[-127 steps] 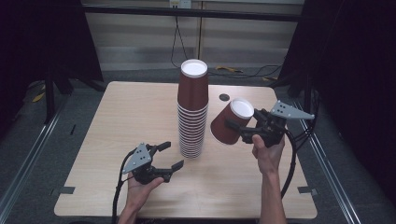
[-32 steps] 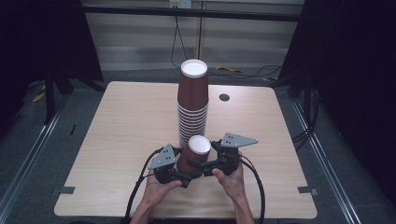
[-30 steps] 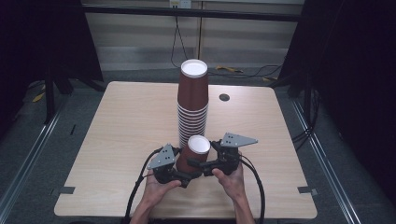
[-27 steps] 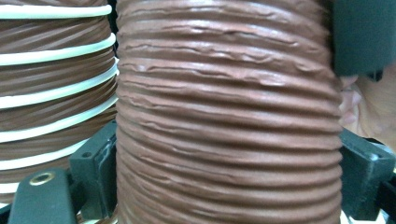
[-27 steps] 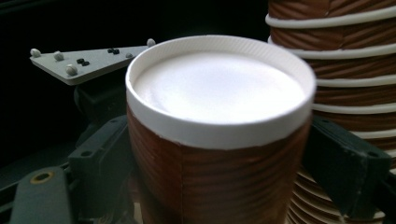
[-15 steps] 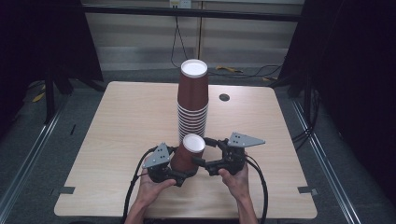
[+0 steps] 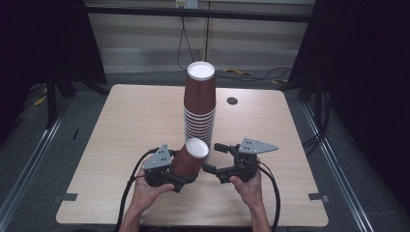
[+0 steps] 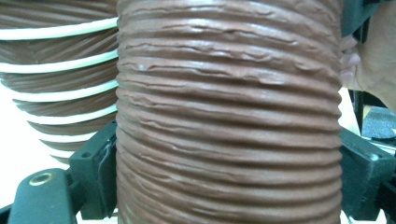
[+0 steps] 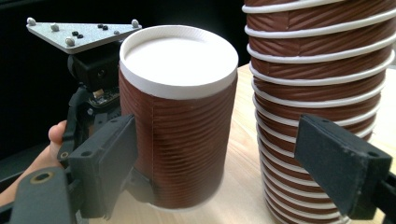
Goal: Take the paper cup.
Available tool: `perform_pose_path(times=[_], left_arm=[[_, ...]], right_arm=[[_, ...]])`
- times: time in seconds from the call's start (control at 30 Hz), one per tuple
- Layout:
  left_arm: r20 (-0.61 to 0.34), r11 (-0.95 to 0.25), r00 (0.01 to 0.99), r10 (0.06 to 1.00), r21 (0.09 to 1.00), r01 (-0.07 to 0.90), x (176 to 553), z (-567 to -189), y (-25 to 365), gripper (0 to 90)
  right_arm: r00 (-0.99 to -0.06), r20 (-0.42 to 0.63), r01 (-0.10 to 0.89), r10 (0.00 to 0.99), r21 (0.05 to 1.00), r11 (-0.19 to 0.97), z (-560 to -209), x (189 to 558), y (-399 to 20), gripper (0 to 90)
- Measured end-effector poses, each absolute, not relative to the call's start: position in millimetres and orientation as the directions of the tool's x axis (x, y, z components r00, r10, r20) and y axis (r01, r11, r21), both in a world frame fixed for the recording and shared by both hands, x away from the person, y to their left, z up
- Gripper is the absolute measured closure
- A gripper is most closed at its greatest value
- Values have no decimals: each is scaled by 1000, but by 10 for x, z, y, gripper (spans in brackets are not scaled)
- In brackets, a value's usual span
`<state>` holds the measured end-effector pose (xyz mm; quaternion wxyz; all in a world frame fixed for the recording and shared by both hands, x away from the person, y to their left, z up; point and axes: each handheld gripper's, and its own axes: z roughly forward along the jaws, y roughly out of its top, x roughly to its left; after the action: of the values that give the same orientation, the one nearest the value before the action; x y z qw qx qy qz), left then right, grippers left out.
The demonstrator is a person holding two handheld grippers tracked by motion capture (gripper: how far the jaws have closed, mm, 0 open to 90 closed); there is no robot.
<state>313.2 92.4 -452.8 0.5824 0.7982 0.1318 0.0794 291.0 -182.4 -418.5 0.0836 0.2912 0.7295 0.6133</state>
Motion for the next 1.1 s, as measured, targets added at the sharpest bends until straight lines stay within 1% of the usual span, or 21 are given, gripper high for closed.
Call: perform_pose_path(times=[0.17,0.23,0.43,0.6,0.9,0.97,1.1], left_arm=[[-8,-342,949,314,932,121,3139,-4531,927,132],[-5,-348,947,320,930,122,3127,-4519,924,131],[39,-423,953,301,901,97,3122,-4480,869,132],[36,-450,959,279,887,98,3136,-4490,846,131],[38,-491,962,272,865,105,3164,-4507,852,130],[41,-493,959,280,863,107,3150,-4507,844,132],[60,-535,963,263,840,94,3143,-4513,799,134]], right_arm=[[-811,213,321,546,941,110,-4196,2913,-1853,135],[-812,208,316,546,942,111,-4196,2916,-1882,136],[-815,187,311,549,940,142,-4176,2899,-1961,136],[-822,189,331,537,926,182,-4191,2896,-1984,147],[-813,144,336,565,908,251,-4224,2892,-1977,147],[-820,145,337,554,904,262,-4235,2899,-1961,147],[-829,145,357,540,880,312,-4257,2916,-1921,138]])
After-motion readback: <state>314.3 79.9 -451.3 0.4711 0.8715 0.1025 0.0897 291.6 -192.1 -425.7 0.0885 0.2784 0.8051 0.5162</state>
